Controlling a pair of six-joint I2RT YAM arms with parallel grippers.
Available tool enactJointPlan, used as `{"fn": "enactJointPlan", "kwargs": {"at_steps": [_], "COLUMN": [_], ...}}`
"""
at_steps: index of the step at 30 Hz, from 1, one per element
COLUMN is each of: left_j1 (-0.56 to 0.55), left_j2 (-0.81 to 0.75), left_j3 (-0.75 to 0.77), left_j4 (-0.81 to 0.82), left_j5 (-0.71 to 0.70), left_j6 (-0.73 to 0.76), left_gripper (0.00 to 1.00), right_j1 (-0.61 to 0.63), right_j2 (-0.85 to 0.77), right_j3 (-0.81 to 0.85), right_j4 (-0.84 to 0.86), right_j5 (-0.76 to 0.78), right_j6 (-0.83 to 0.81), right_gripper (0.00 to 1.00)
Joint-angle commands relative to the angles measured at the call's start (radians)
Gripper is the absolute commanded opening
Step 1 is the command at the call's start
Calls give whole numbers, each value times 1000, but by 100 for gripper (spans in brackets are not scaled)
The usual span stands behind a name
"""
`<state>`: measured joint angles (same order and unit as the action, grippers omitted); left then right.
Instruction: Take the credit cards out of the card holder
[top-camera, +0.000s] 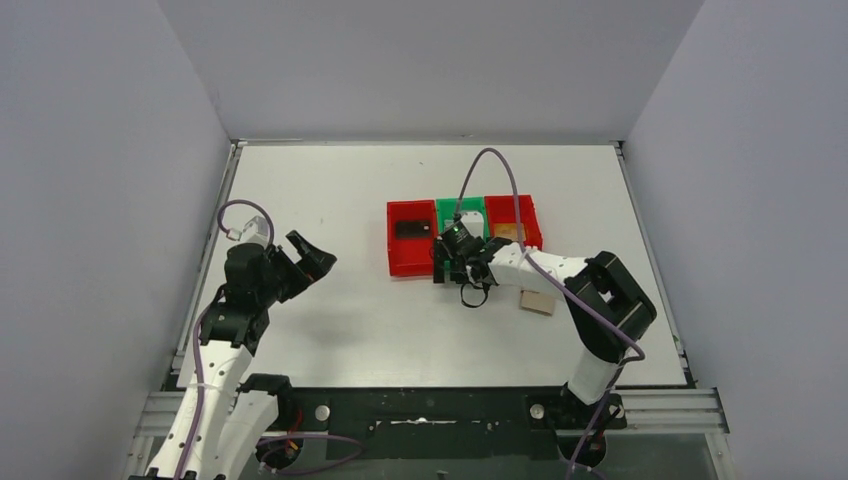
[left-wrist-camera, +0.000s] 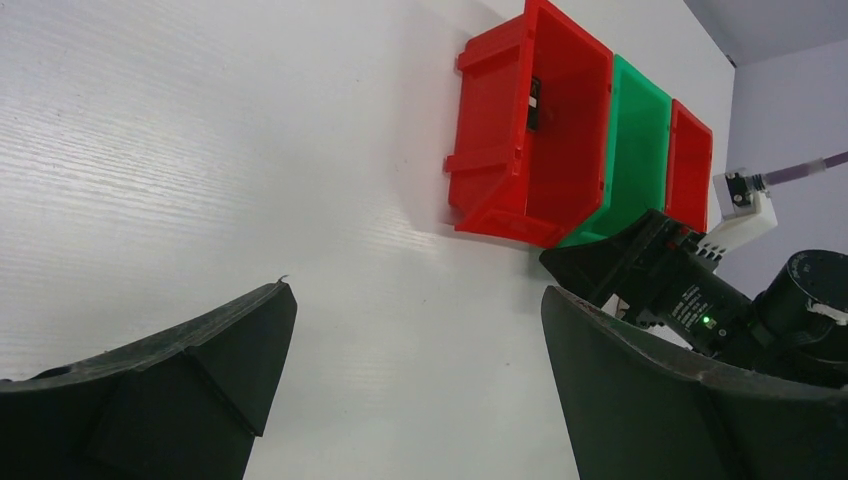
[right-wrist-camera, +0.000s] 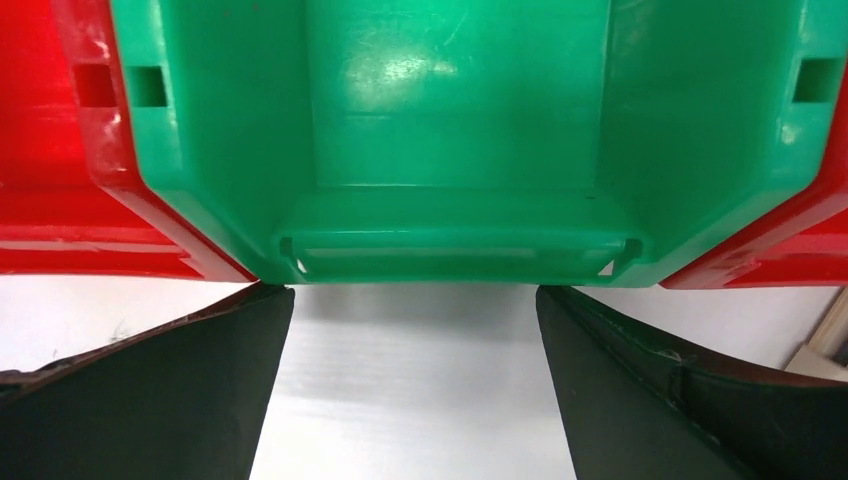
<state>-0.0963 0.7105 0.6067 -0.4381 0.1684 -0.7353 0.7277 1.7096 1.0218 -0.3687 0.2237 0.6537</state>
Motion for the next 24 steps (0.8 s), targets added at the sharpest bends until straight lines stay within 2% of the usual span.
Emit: {"fn": "enactJointPlan", "kwargs": {"at_steps": [1, 7, 13, 17, 21, 24], "left_j1": [6, 6, 7, 6, 6, 6], "left_j2": [-15, -24, -5, 14, 19, 18], "left_j3": [47, 31, 14, 6, -30, -62], "left_j4": [35, 48, 85, 101, 141, 160], "left_j5": [1, 9, 23, 30, 44, 53], "left_j6": [20, 12, 51, 88, 96, 97], "left_gripper": [97, 97, 97, 98, 97, 97], "right_j1": [-56, -135, -194, -195, -204, -265], "right_j2": [27, 67, 76, -34, -202, -315], "right_j3": [64, 85, 139, 130, 21, -82], "right_j4": [75, 117, 49, -43, -120, -178], "right_j5": [68, -1, 10, 97, 233, 286], "right_j6": [-61, -135, -186, -176, -79, 14], "right_gripper": [98, 98, 98, 98, 97, 98]}}
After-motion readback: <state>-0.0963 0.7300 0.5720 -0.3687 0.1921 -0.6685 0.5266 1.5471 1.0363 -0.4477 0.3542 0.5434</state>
